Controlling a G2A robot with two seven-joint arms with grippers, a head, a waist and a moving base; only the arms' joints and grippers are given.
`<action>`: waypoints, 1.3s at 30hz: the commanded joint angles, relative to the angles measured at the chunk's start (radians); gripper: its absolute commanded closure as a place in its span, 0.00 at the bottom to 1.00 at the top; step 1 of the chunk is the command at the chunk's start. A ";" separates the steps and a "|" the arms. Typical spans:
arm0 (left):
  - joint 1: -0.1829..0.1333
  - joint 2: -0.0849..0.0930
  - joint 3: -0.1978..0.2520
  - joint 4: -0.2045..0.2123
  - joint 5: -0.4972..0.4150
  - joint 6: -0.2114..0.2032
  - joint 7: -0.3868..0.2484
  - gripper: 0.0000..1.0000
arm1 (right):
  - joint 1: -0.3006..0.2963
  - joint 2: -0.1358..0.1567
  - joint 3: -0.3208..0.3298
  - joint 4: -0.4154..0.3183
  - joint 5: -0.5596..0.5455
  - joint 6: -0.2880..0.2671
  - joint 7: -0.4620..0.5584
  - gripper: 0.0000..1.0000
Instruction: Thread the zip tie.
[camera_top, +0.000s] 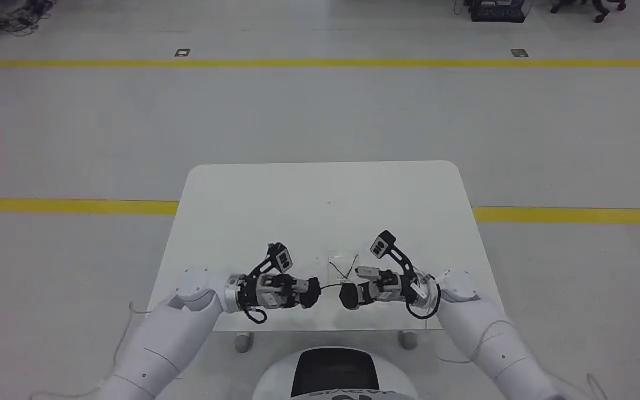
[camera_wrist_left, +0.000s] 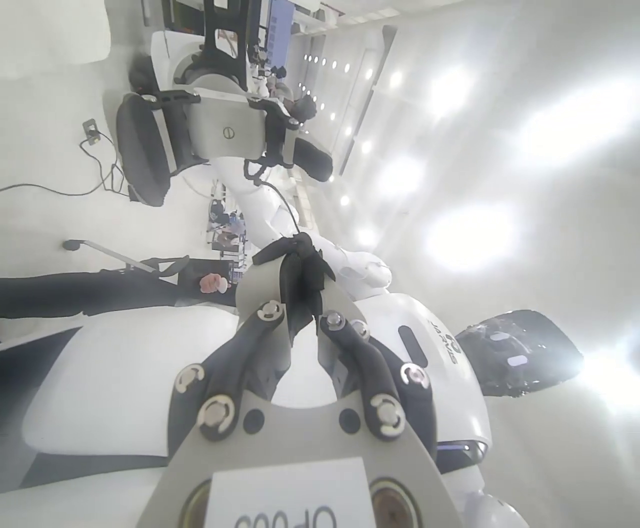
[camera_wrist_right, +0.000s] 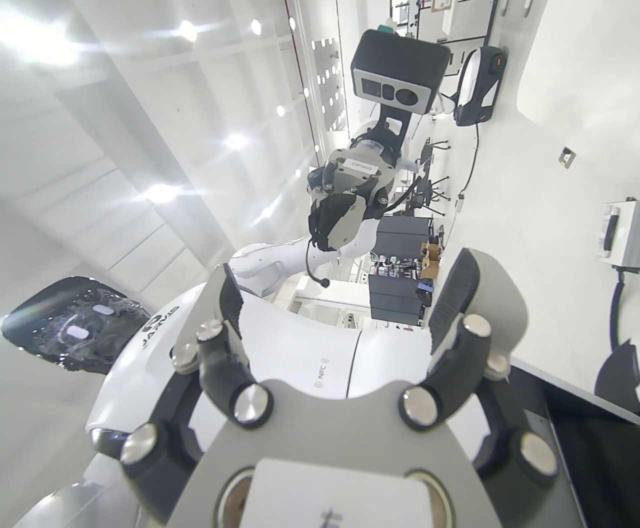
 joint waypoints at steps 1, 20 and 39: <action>-0.003 0.000 0.004 0.007 -0.018 -0.002 -0.005 1.00 | -0.005 0.002 0.001 -0.003 0.012 0.000 0.000 0.18; -0.019 0.006 0.025 0.040 -0.077 -0.006 -0.024 1.00 | -0.025 0.026 0.006 -0.056 0.060 0.000 0.000 0.84; -0.024 0.014 0.046 0.035 -0.095 -0.009 -0.030 1.00 | -0.031 0.029 0.007 -0.059 0.068 0.000 0.000 0.85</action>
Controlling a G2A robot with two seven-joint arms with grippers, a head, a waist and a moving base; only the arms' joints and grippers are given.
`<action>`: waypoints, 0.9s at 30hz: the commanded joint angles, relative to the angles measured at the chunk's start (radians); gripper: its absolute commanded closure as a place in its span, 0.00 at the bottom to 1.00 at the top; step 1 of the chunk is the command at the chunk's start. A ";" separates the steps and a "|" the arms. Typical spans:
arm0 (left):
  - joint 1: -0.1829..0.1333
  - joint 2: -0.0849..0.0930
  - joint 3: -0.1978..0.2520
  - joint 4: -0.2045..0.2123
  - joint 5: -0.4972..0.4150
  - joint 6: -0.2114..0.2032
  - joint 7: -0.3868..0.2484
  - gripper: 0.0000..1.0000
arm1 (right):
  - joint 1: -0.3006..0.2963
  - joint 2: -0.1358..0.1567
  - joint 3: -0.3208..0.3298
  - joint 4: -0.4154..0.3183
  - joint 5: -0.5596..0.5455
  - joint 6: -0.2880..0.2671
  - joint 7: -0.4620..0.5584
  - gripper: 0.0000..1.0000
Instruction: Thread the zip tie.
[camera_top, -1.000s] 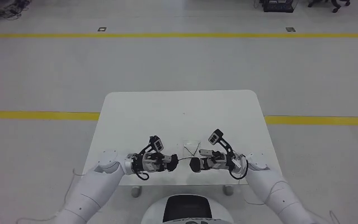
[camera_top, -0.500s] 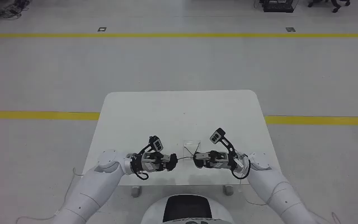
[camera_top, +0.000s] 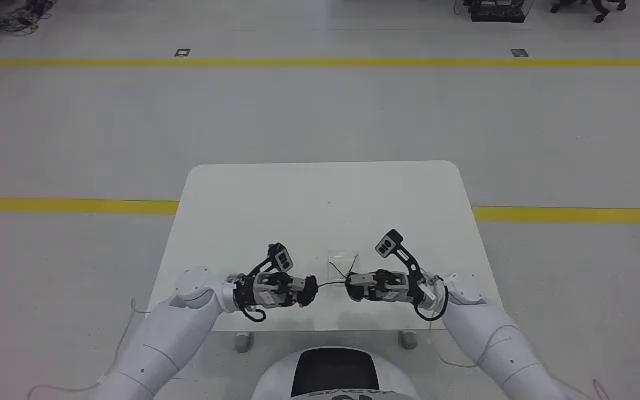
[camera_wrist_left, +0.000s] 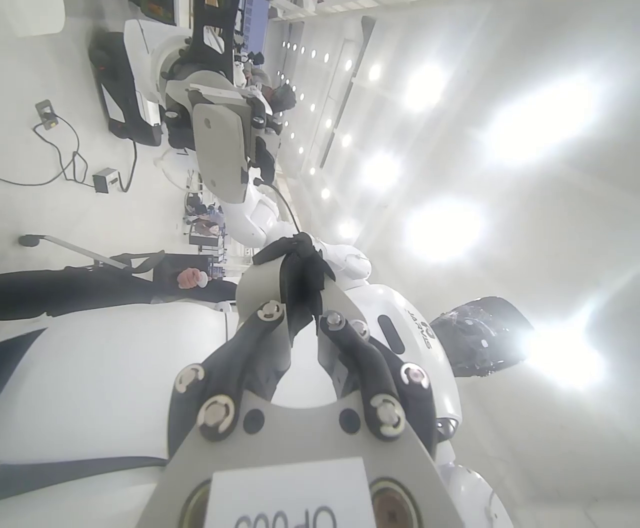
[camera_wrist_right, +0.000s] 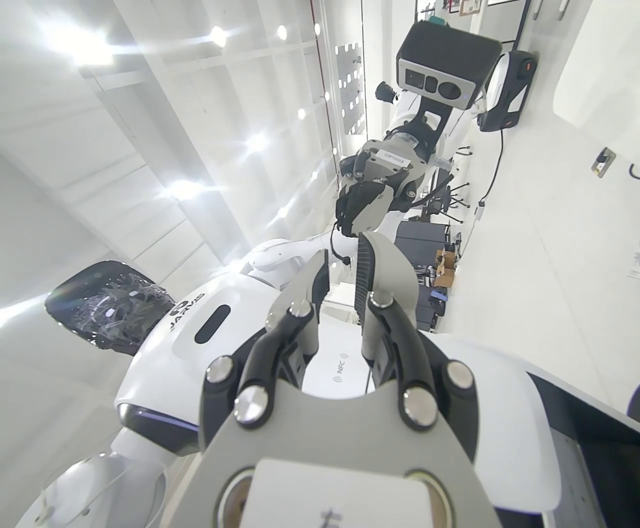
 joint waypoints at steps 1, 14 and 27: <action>0.000 0.001 0.003 -0.001 -0.001 0.002 0.001 1.00 | 0.001 0.000 -0.002 0.002 0.002 0.000 0.000 0.85; -0.005 0.006 0.016 -0.001 -0.006 -0.002 0.000 1.00 | 0.004 -0.002 -0.011 0.004 0.013 0.000 0.000 0.93; -0.008 0.012 0.024 -0.001 -0.010 -0.007 0.006 1.00 | 0.008 0.000 -0.022 0.005 0.016 0.000 0.000 0.88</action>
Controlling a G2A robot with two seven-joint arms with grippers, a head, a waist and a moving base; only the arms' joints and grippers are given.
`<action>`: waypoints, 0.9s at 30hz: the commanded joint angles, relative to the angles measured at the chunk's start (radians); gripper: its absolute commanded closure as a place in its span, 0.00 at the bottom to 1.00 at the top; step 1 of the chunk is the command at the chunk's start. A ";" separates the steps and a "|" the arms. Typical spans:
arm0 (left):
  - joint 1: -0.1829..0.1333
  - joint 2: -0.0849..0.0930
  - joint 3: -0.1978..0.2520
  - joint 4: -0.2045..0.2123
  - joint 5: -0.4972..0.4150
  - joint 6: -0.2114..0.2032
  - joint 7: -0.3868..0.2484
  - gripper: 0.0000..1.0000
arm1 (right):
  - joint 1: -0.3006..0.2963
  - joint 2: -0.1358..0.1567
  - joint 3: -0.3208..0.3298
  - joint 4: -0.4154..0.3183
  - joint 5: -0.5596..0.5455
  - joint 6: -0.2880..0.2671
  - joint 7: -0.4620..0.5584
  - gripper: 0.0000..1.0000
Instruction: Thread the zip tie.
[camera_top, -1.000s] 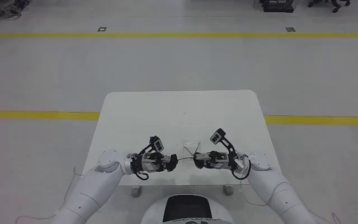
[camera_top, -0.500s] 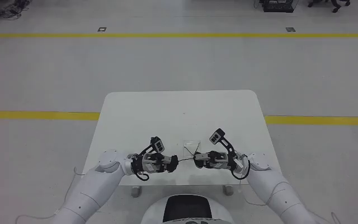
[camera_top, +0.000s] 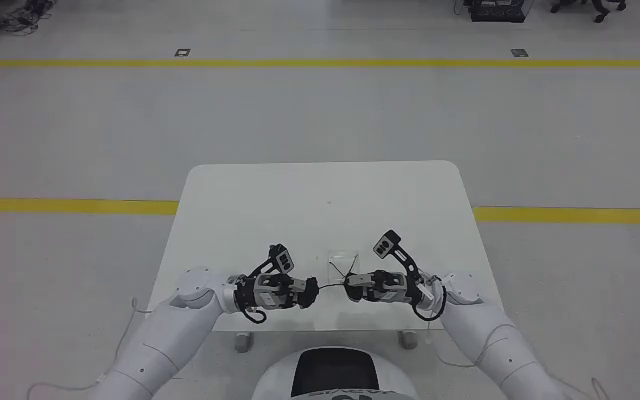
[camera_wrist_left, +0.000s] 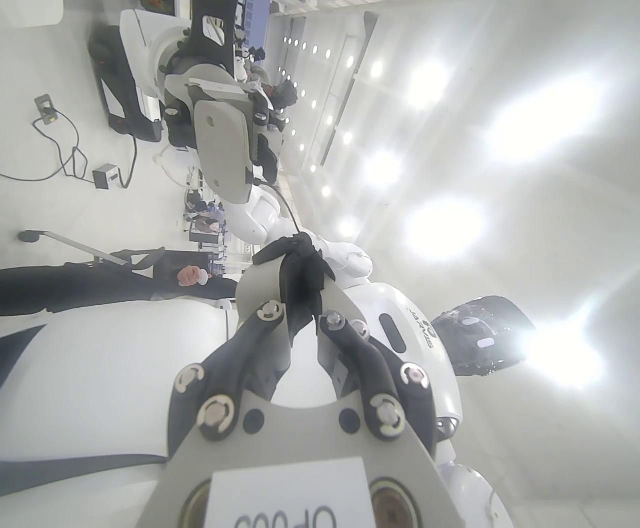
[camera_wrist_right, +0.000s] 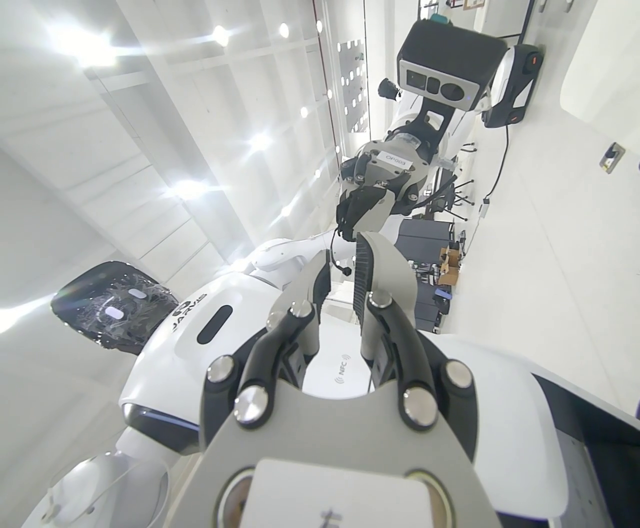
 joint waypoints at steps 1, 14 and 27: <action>-0.001 0.001 0.002 0.001 0.001 -0.001 0.001 1.00 | -0.001 0.000 0.000 -0.003 0.000 0.000 0.000 0.88; -0.007 0.004 0.010 0.011 -0.010 -0.009 0.008 1.00 | -0.007 0.002 0.005 -0.013 0.000 0.000 0.000 0.89; -0.015 0.008 0.020 0.021 -0.007 -0.016 0.013 1.00 | -0.008 0.000 0.011 -0.011 -0.005 0.000 0.000 1.00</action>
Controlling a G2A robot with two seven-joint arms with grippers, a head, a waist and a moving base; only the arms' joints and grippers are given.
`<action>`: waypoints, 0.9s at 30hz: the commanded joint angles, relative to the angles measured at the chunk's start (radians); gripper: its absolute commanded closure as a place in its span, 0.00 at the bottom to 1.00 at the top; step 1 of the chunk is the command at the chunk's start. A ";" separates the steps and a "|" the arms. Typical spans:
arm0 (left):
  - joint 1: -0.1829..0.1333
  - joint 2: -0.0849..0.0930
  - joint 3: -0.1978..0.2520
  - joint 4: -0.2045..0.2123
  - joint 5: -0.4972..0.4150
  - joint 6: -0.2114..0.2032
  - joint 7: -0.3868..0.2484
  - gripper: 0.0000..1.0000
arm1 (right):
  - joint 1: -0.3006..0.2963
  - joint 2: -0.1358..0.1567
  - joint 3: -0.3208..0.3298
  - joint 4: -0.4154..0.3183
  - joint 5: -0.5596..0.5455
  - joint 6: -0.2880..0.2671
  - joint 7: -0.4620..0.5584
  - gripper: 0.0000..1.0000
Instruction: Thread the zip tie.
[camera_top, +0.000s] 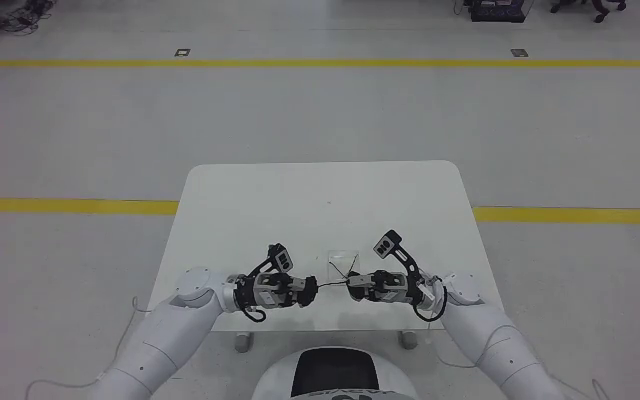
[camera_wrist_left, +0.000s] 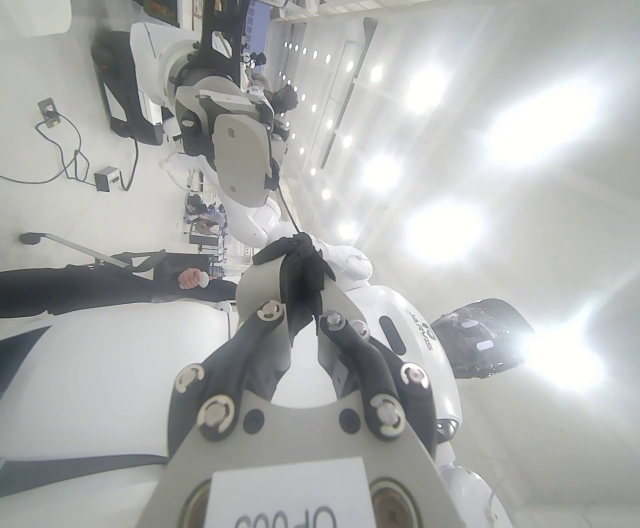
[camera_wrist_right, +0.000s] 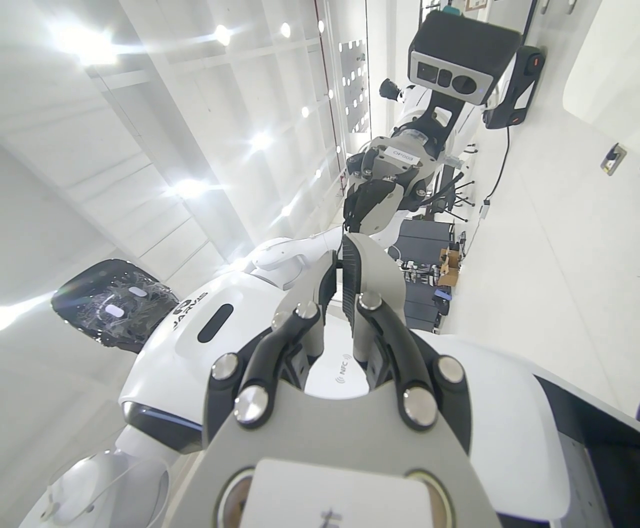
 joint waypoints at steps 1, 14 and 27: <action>-0.002 0.001 0.001 0.001 0.012 -0.004 0.005 1.00 | 0.000 0.000 0.000 0.001 -0.003 0.000 0.000 1.00; -0.008 0.004 0.004 -0.008 0.059 -0.016 0.017 0.00 | 0.002 0.000 0.019 0.007 -0.040 0.000 0.000 1.00; -0.007 0.003 0.009 -0.015 0.075 -0.018 0.057 0.00 | -0.002 0.000 0.023 0.002 -0.057 0.001 -0.007 1.00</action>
